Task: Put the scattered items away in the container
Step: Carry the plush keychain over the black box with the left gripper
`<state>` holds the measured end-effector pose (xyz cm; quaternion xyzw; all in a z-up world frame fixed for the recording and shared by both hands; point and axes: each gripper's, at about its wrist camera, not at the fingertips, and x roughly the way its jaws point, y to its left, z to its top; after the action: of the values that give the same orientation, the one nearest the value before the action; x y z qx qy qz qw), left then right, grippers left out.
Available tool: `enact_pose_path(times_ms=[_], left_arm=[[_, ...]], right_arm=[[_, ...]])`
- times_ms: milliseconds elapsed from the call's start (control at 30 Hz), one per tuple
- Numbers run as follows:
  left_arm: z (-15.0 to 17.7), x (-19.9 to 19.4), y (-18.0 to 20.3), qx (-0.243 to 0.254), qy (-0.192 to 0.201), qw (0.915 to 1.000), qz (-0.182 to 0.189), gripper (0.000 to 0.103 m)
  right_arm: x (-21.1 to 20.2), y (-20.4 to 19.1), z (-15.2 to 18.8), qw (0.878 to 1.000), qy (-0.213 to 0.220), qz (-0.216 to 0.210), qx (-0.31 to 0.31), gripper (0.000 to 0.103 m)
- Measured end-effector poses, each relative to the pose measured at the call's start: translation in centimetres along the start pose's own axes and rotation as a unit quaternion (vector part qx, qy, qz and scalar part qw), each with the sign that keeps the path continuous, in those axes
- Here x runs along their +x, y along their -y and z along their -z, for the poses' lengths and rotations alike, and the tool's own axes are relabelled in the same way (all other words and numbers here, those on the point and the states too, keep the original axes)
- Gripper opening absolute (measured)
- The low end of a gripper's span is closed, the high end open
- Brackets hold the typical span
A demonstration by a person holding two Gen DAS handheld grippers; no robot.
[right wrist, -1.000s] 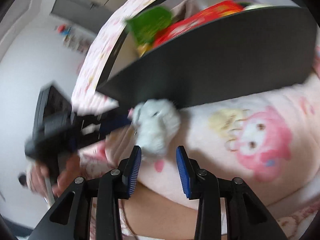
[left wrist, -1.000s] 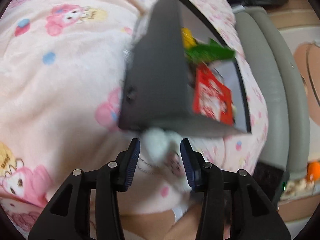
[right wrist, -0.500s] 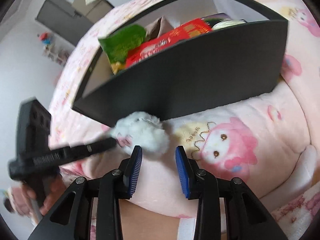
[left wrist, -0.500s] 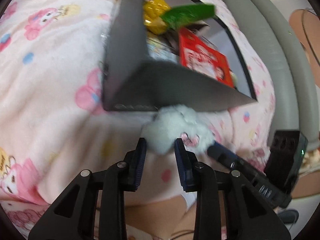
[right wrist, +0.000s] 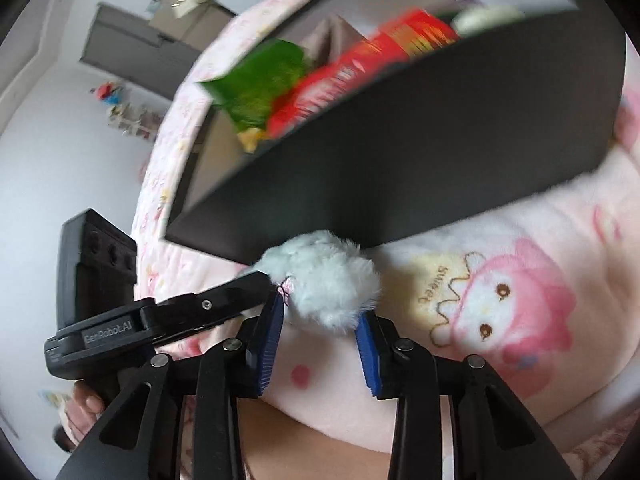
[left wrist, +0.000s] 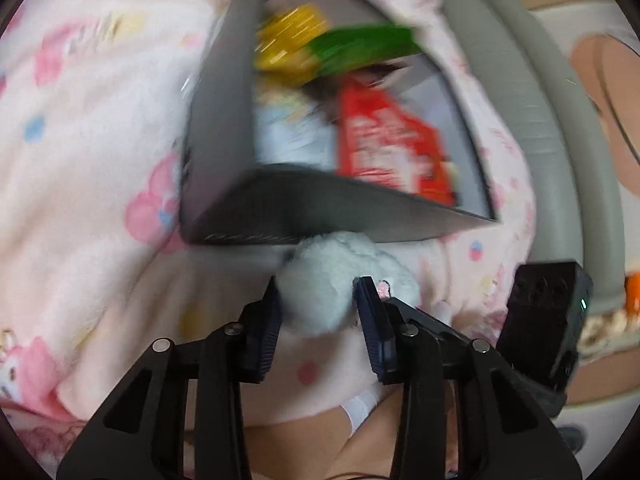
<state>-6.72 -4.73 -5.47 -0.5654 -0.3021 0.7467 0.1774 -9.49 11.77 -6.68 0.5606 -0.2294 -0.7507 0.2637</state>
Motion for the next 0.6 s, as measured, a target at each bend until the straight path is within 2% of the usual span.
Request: enact_pose_path(times_ms=[100, 167, 300, 367, 433, 533, 600], left_arm=[[0.7, -2.5, 2.4, 0.036, 0.032, 0.9983, 0.033, 0.032], [-0.1, -4.9, 3.6, 0.062, 0.064, 0.9950, 0.045, 0.032], [-2.2, -6.6, 5.1, 0.086, 0.112, 0.9895, 0.031, 0.033], [-4.4, -5.7, 5.5, 0.075, 0.108, 0.9913, 0.008, 0.034], [-5.6, -4.6, 5.2, 0.070, 0.097, 0.9926, -0.020, 0.034], [-6.6, -2.4, 3.6, 0.052, 0.050, 0.9951, -0.068, 0.037], [-6.8, -1.5, 3.1, 0.043, 0.022, 0.9918, -0.118, 0.037]], right_arm=[[-1.7, -1.3, -0.2, 0.999, 0.029, -0.014, -0.022, 0.030], [-3.6, -2.5, -0.8, 0.998, 0.050, -0.022, -0.044, 0.030], [-5.6, -5.5, -3.4, 0.990, 0.078, -0.002, -0.115, 0.030], [-5.4, -6.0, -5.1, 0.987, 0.076, 0.011, -0.139, 0.030], [-4.2, -5.6, -6.8, 0.986, 0.055, 0.030, -0.154, 0.030], [-1.7, -3.9, -8.2, 0.987, 0.012, 0.046, -0.155, 0.030], [-0.5, -1.6, -7.9, 0.990, -0.014, 0.038, -0.134, 0.028]])
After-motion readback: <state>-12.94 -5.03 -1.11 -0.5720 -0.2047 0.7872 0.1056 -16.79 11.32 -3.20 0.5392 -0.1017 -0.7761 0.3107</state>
